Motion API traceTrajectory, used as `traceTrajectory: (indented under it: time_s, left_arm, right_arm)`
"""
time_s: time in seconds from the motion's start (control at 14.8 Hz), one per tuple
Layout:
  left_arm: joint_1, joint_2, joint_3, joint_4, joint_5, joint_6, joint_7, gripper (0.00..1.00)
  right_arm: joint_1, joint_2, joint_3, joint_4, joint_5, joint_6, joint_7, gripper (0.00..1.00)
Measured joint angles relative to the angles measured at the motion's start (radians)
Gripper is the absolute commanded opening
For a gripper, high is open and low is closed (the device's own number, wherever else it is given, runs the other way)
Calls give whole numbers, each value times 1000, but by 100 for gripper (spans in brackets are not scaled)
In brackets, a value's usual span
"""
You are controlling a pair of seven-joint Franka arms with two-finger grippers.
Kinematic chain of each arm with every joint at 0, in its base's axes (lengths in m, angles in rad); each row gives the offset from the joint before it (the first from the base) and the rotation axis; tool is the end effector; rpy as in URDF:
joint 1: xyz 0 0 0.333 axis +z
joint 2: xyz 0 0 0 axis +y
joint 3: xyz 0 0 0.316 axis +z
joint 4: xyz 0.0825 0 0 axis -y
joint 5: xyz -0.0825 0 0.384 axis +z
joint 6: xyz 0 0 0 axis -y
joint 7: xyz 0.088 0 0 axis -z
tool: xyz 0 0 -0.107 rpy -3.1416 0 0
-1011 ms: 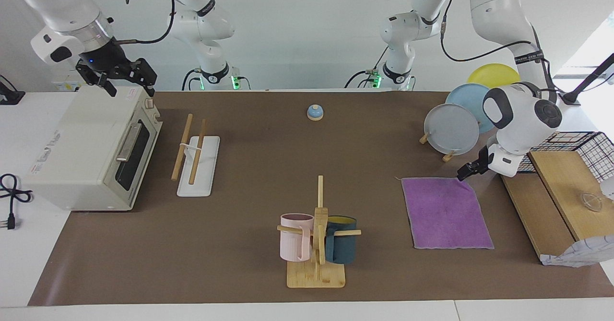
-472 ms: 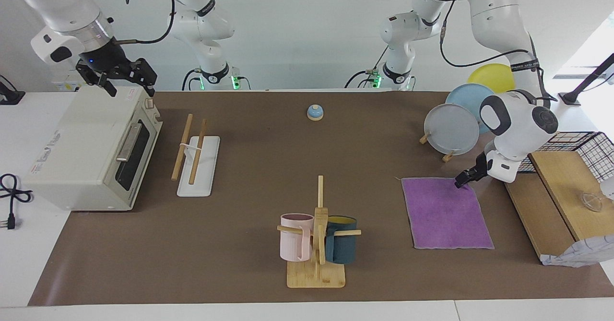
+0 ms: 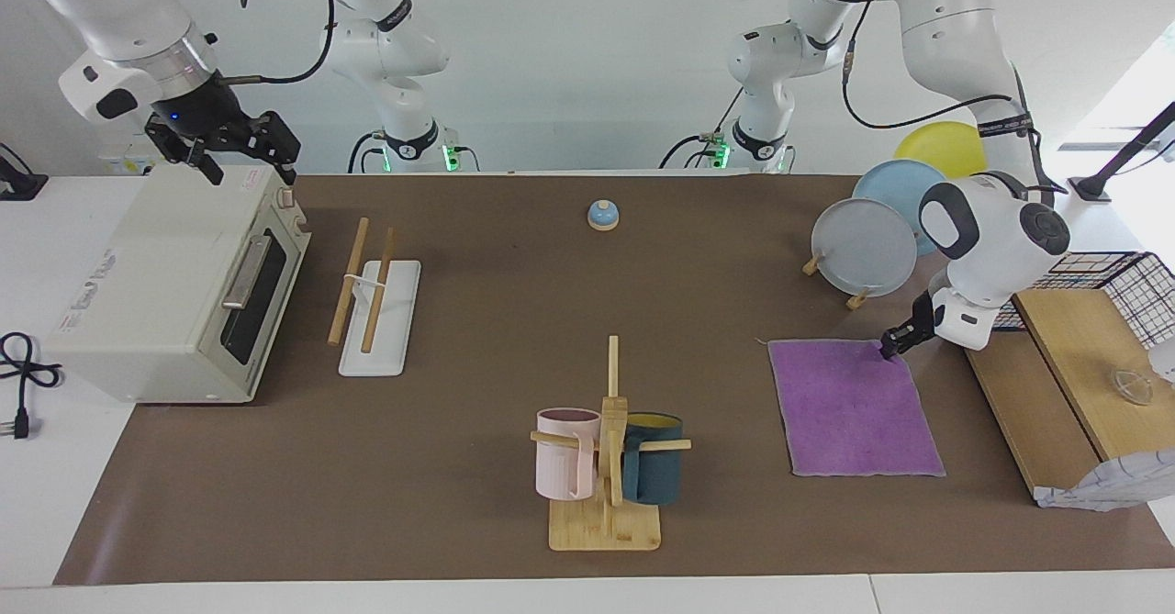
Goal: Fold towel and hang on rack
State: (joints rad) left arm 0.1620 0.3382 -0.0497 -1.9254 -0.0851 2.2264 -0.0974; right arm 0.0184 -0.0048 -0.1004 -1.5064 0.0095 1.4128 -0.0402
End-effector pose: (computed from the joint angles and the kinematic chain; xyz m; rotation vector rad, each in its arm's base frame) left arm 0.6112 0.0676 0.3121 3.0309 0.4045 -0.0558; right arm 0.5348 -0.0430 0.6439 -3.1226 0.0636 0.1376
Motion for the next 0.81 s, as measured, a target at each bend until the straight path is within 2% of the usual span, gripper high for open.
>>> traceTrajectory:
  time_s: [0.54, 0.81]
  left_arm:
    - [-3, -2, -5, 14, 0, 8, 63, 0]
    - [-32, -37, -8, 33, 0, 10, 159, 0]
  right_arm:
    - [0, 0, 0, 0, 0, 0, 0, 100]
    - [0, 0, 0, 0, 0, 0, 0, 100]
